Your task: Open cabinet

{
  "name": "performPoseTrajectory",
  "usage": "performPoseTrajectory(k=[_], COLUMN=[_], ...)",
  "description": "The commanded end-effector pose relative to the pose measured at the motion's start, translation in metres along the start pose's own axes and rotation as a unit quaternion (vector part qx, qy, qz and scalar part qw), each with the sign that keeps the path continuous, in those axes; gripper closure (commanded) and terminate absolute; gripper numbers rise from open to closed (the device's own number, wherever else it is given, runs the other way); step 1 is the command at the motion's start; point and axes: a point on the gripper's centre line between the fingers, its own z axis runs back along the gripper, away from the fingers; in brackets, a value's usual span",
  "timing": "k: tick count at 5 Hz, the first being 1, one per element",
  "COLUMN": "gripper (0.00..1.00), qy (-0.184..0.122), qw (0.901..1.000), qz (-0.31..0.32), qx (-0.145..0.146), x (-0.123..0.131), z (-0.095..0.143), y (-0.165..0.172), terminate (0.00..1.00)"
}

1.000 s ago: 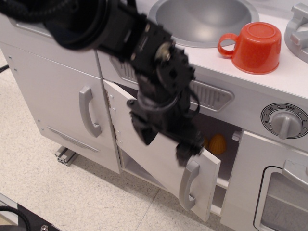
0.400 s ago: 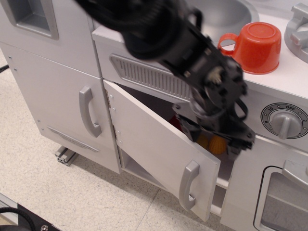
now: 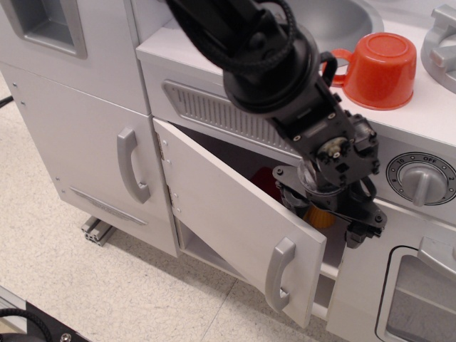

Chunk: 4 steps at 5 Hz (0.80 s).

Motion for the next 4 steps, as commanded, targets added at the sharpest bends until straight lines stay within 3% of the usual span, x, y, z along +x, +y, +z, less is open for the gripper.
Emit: performPoseTrajectory(k=[1, 4], gripper=[0.0, 0.0], qy=[0.052, 0.107], qw=[0.9973, 0.9886], qz=[0.047, 0.068], qx=[0.02, 0.081], x=[-0.012, -0.055], z=[0.006, 0.002], y=[0.037, 0.105], terminate=[0.0, 0.0])
